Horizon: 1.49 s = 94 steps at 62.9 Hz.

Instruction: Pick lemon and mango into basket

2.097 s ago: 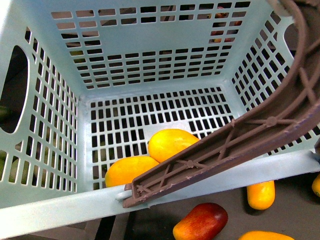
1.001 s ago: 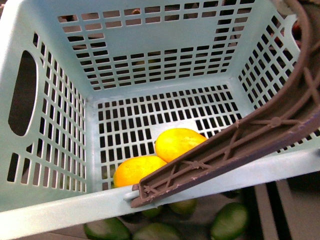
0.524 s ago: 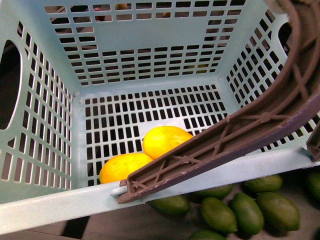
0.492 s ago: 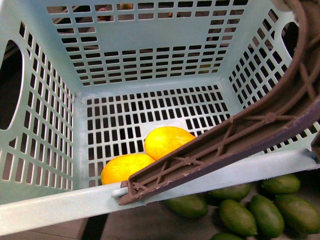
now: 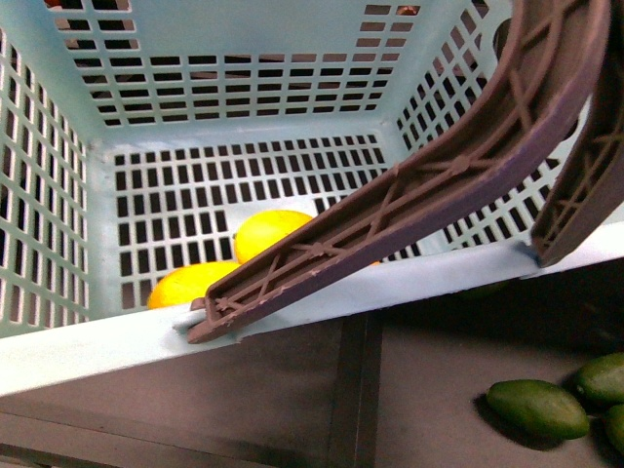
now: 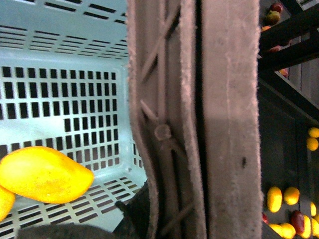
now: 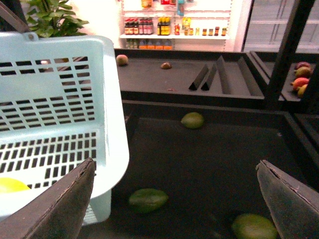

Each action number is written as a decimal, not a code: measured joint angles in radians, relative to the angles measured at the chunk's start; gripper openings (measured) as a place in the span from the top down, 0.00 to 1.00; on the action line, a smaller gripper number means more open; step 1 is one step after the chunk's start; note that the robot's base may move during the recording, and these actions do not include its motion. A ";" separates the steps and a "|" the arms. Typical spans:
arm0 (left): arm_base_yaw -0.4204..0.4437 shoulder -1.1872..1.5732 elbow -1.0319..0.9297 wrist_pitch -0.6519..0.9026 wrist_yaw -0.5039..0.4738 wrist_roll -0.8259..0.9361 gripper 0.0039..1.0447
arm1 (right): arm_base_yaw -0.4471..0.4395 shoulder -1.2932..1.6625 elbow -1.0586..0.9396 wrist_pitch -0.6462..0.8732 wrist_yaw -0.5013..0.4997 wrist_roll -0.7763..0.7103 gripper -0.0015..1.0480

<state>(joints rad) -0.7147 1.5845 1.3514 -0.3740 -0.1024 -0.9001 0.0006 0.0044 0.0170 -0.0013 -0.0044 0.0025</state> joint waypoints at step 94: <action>0.313 0.631 0.325 0.091 -0.401 -0.722 0.29 | 0.000 0.000 0.000 0.000 0.007 0.000 0.08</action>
<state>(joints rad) -0.4019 2.2150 1.6764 -0.2829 -0.5034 -1.6218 0.0006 0.0044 0.0170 -0.0013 0.0025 0.0025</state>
